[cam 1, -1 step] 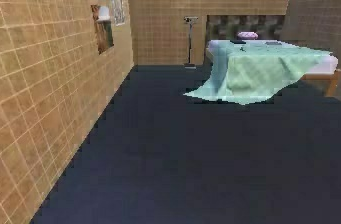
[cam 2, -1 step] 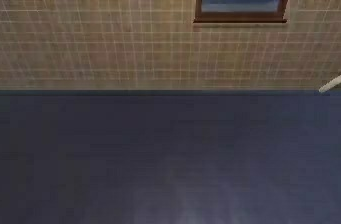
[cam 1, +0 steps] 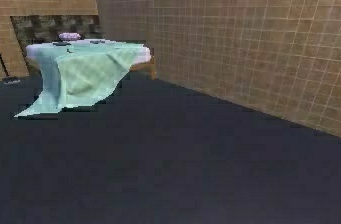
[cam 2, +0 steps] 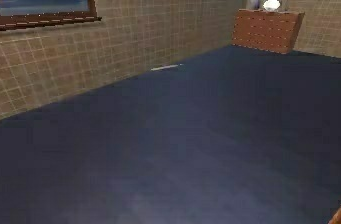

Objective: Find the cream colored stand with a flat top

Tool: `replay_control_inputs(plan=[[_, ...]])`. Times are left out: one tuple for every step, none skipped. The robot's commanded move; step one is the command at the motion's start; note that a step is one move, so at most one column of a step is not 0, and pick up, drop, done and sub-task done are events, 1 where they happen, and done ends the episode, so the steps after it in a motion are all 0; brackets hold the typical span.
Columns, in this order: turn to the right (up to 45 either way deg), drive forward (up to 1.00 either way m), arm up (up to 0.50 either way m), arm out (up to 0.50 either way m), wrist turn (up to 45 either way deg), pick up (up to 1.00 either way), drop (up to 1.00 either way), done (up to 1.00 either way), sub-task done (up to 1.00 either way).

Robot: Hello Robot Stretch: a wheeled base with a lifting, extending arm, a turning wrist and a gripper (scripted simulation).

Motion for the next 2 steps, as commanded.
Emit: replay_control_inputs(plan=[[45.0,0.00,0.00,0.00,0.0,0.00,0.00,0.00,0.00],[42.0,0.00,0.00,0.00,0.0,0.00,0.00,0.00,0.00]])
